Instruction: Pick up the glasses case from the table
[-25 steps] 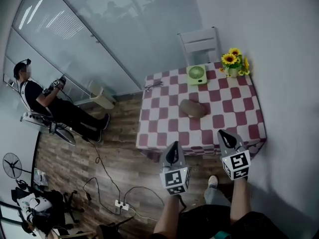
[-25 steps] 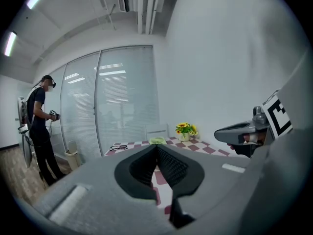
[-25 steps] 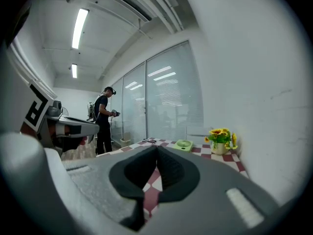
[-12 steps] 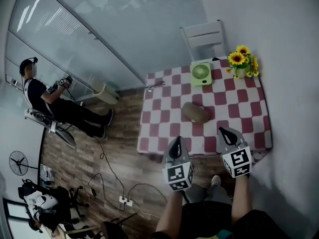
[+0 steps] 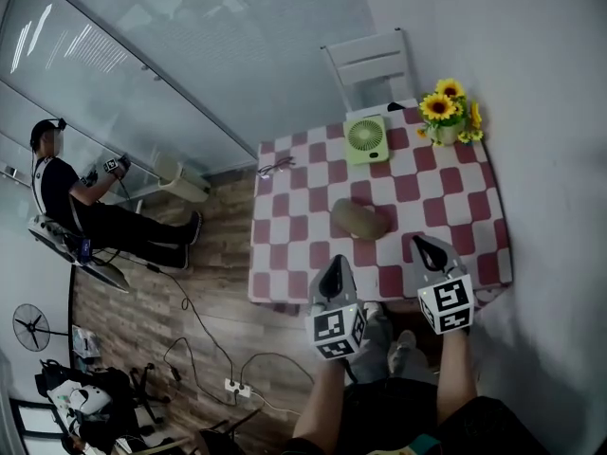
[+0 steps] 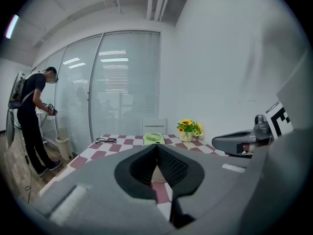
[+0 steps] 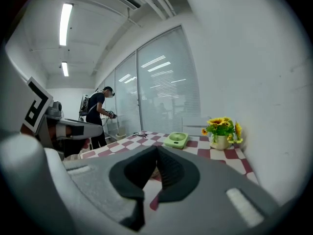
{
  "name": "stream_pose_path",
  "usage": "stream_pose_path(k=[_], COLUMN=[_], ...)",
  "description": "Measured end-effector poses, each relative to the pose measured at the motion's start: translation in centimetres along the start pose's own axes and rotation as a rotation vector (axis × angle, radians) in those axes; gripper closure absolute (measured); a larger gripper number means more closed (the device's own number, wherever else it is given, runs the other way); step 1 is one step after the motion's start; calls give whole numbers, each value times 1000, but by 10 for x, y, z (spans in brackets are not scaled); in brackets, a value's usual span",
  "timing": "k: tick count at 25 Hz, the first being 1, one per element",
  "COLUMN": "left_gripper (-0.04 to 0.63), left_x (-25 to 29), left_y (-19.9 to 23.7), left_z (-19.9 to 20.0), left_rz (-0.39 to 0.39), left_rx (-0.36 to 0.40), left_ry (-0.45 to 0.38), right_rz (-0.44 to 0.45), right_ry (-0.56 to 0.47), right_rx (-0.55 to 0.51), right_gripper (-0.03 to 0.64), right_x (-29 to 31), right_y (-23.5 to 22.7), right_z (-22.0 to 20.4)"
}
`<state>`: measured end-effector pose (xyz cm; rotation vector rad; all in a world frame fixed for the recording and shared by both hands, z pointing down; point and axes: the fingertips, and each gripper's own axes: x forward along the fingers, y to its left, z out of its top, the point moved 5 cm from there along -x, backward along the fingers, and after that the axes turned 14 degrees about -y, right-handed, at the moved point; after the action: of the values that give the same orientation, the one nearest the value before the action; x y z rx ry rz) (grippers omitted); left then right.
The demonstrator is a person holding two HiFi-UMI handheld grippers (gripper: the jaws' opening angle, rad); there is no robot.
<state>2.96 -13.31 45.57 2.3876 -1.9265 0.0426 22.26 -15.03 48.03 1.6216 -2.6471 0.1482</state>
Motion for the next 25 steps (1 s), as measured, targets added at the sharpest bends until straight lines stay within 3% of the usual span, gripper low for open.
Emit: stream_pose_path(k=[11,17,19,25], left_gripper=[584,584,584,584], left_x=[40,58,65,81], left_y=[41,62,69,90], left_z=[-28,-55,-62,-84], left_rz=[30,56,66,110], left_rx=[-76,-143,-163,-221], left_ry=[50,88,94,129], right_rz=[70,170,206,334], right_ry=[95,177,227,399], right_rx=[-22,-76,-99,-148], right_gripper=[612,607,589,419], right_x=[67,106,118,151], right_y=[15,28,30,36], right_z=[-15,-26,-32,-48])
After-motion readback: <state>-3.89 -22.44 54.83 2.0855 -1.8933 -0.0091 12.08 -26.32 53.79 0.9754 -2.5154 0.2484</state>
